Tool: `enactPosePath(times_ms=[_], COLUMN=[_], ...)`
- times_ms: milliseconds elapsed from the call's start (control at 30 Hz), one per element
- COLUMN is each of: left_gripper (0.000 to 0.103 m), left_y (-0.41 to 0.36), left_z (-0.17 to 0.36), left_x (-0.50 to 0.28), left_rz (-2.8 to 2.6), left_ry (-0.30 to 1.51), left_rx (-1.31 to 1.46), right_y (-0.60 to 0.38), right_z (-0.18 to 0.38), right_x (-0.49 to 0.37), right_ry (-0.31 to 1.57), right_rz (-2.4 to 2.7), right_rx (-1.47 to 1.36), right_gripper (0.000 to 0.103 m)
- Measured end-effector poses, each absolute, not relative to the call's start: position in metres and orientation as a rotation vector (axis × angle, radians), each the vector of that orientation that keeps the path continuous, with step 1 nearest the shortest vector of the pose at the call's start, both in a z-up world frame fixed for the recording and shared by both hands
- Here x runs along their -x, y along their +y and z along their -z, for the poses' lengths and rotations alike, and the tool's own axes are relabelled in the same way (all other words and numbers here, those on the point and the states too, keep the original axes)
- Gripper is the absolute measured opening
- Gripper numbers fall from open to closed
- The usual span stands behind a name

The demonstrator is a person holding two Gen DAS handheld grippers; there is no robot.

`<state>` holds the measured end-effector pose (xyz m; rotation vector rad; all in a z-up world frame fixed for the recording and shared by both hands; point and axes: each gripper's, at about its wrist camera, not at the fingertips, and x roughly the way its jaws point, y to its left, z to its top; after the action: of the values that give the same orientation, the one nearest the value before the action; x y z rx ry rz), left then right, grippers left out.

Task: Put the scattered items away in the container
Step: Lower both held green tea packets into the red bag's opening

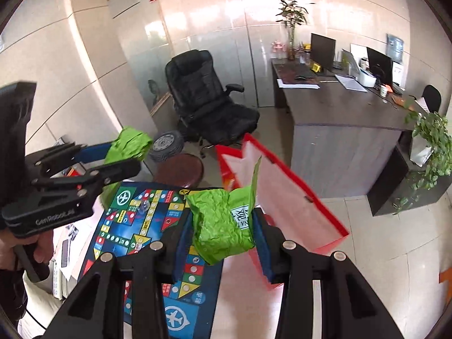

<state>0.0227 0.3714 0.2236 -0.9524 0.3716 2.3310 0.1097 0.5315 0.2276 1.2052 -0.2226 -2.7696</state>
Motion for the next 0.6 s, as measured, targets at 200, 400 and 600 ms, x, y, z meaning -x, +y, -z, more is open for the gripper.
enactPosePath(times_ms=[200,400,600], left_gripper=[0.054,0.055,0.055], left_y=[0.416,0.455,0.485], left_z=[-0.220,-0.204,-0.180], left_x=[0.003,0.038,0.068], left_rz=[-2.250,-2.157,-2.072], left_ry=[0.416,0.427,0.439], left_rx=[0.952,1.002,1.065], right_y=[0.556,0.574,0.585], right_z=[-0.222,-0.206,-0.184], right_x=[-0.094,-0.062,-0.049], right_ry=[-0.278,-0.311,-0.322], right_rz=[2.776,2.754,2.755], right_rx=[-1.234,-1.305,-1.374], right_gripper=[0.045,0.045,0.045])
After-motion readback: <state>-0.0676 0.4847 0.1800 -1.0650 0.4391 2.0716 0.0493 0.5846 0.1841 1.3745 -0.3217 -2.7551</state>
